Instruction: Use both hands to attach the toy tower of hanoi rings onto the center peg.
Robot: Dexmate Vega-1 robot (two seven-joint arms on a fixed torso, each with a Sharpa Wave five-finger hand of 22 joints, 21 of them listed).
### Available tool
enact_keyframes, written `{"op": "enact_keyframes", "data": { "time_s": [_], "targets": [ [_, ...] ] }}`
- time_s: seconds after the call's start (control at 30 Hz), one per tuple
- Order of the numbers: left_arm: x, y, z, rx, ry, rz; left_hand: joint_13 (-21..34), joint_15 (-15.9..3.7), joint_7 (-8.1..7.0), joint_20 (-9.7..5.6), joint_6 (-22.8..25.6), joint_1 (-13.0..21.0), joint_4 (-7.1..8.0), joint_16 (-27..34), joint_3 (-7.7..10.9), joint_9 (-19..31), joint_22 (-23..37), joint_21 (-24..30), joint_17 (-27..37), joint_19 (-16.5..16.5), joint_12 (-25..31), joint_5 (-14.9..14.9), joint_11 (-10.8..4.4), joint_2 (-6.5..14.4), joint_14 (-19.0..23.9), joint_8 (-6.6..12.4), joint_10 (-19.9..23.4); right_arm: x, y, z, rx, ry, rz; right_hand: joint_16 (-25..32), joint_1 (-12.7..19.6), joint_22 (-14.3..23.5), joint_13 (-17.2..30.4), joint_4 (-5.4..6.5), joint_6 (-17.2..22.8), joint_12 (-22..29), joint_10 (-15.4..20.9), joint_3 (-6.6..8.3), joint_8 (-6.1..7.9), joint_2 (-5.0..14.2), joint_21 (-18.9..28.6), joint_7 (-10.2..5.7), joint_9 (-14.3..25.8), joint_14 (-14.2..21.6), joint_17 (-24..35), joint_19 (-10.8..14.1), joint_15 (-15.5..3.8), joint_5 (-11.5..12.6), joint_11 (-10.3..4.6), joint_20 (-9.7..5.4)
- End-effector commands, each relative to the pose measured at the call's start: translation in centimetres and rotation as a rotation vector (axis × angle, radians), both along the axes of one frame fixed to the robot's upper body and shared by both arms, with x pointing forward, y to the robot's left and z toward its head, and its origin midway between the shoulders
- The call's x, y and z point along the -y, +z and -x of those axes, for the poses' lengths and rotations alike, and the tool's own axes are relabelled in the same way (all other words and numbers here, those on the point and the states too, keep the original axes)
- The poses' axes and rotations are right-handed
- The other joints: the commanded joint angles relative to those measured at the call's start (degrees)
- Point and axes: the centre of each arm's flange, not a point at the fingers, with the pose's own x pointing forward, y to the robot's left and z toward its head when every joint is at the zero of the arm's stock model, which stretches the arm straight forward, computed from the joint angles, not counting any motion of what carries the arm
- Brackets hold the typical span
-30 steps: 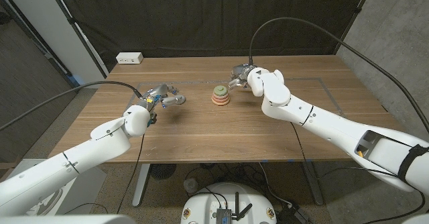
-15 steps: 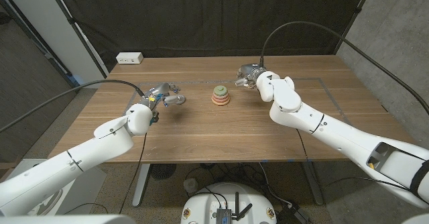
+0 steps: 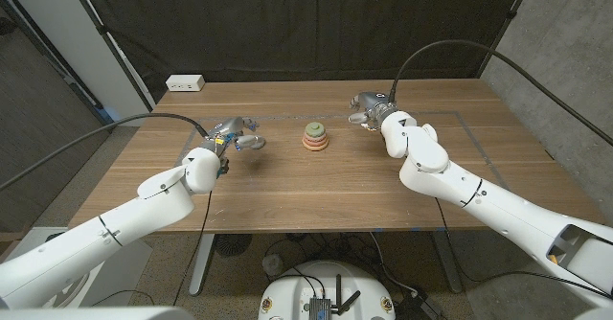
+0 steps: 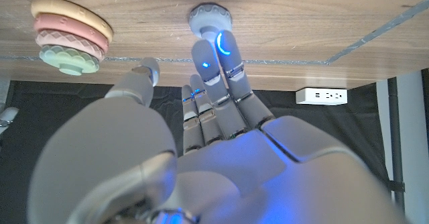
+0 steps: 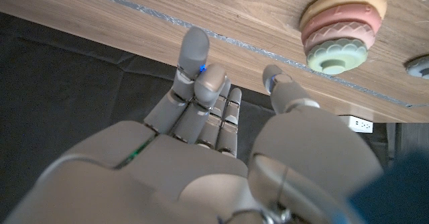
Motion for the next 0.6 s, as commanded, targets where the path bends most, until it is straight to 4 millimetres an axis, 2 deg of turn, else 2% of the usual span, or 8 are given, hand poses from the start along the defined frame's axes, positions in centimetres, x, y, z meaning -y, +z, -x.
{"op": "enact_keyframes", "data": {
  "time_s": [0.03,0.3,0.6],
  "targets": [
    [0.6,0.2,-0.4,0.046,0.003,0.009,0.3,-5.34,0.01,-7.79,-0.4,-0.2,0.12,0.2,0.05,0.2,0.0,0.3,0.0,0.2,-0.1,-0.2,-0.08,-0.3,-0.5,-0.09,-0.2,3.2,-1.3,0.9,0.066,-0.032,-0.053,-0.3,0.1,0.0,0.3,0.02,-0.6,0.0,0.0,0.45,-0.14,0.34,-0.1,-0.09,0.0,-0.1,0.2,-0.1,-0.78,0.3,-0.21,-2.46],
    [0.9,-0.1,-1.2,0.048,-0.015,0.028,0.5,-5.35,-0.14,-8.06,-0.1,-0.1,0.06,0.6,0.01,0.1,0.1,0.4,0.1,0.6,0.2,-0.3,-0.24,-0.4,0.0,0.07,0.3,5.0,-1.8,0.8,0.095,-0.038,-0.064,-0.4,0.5,0.0,0.5,0.06,-0.5,0.1,0.1,0.42,-0.21,0.26,-0.1,-0.24,0.0,-0.1,0.2,-0.2,-0.77,0.3,-0.26,-2.44],
    [0.6,-0.1,-0.9,0.063,0.017,0.038,0.8,-5.35,-0.23,-8.07,0.1,0.2,0.05,0.7,0.06,0.1,0.4,0.5,0.0,0.8,0.3,-0.4,-0.4,-0.3,0.1,0.15,0.5,6.9,-2.5,0.3,0.13,-0.033,-0.112,-0.5,1.0,-0.1,0.8,0.14,-0.2,0.3,0.2,0.32,-0.17,0.2,0.0,-0.47,-0.1,-0.1,0.3,-0.4,-0.75,0.3,-0.44,-2.42]
  ]
}}
